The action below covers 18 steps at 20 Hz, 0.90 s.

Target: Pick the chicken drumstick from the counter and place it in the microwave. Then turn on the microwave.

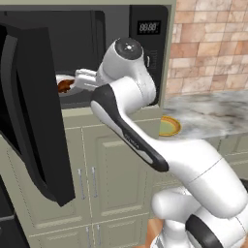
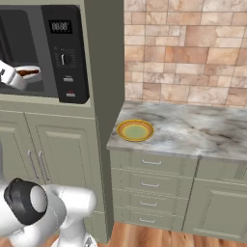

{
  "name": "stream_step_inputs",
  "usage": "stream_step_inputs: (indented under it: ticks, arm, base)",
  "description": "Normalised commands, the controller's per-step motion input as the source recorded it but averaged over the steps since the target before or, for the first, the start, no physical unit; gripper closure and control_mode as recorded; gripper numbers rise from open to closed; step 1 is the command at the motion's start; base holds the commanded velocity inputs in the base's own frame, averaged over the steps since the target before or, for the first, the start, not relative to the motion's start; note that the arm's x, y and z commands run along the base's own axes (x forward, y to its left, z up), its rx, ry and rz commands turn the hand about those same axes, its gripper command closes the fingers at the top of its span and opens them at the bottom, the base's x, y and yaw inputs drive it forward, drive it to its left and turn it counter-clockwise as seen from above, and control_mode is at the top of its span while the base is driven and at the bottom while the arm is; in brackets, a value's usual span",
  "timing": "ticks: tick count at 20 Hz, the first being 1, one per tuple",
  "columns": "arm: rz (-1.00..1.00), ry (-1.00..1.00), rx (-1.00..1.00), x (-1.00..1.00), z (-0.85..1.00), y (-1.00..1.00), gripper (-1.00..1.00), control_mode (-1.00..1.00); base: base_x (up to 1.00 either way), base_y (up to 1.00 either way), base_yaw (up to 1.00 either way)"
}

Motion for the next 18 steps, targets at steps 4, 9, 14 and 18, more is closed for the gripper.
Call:
stream_step_inputs:
  ticks: [4, 9, 14, 18]
  arm:
    - [0.07, 0.0, 0.03, -0.36, 0.0, -0.21, -1.0, -1.0]
    - [0.05, -0.01, 0.03, -0.35, 0.0, -0.21, -1.0, -1.0]
    - [0.04, -0.01, 0.02, -0.36, 0.02, -0.23, -1.0, -1.0]
    - [0.03, -0.03, 0.01, -0.34, 0.05, -0.23, -1.0, -1.0]
  base:
    - [0.0, 0.0, 0.0]
    - [0.0, 0.0, 0.0]
    - [0.0, 0.0, 0.0]
    - [0.0, 0.0, 0.0]
